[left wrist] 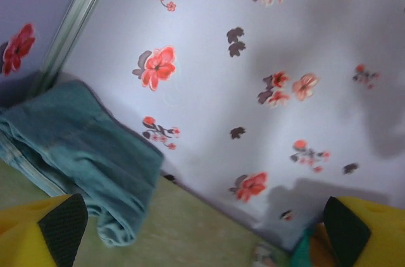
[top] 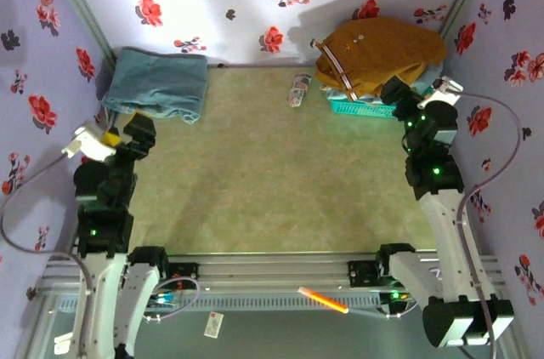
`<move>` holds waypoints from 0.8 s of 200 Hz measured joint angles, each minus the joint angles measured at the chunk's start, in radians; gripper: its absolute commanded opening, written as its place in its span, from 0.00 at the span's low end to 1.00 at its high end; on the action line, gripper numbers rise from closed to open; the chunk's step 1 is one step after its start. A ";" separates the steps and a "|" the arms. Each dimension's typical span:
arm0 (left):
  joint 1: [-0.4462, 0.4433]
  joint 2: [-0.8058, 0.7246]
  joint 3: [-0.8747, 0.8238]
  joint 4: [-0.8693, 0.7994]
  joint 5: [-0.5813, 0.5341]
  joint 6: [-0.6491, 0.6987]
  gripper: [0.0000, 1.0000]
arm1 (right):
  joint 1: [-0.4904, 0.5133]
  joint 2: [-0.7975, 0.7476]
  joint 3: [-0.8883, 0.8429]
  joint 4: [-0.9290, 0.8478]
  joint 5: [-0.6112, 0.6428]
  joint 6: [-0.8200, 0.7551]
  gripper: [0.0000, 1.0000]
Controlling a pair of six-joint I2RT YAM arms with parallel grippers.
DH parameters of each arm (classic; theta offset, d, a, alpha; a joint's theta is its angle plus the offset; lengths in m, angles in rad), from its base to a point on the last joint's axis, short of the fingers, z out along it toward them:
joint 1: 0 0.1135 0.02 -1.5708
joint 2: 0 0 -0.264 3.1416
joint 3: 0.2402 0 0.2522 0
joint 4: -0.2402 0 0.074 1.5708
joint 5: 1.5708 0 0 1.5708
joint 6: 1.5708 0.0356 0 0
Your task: Fold and stack the trousers
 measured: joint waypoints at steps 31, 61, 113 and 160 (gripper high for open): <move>0.006 0.034 0.000 -0.173 0.055 -0.053 0.90 | -0.013 0.289 0.206 -0.147 -0.097 0.031 0.99; 0.006 0.162 0.000 -0.307 0.164 -0.052 0.85 | -0.021 0.614 0.387 -0.213 -0.169 0.055 0.99; 0.006 0.184 0.000 -0.412 0.274 -0.038 0.84 | -0.053 0.919 0.639 -0.290 -0.191 0.158 0.39; 0.006 0.152 0.000 -0.428 0.292 -0.038 0.84 | -0.052 0.930 0.718 -0.315 -0.258 0.186 0.00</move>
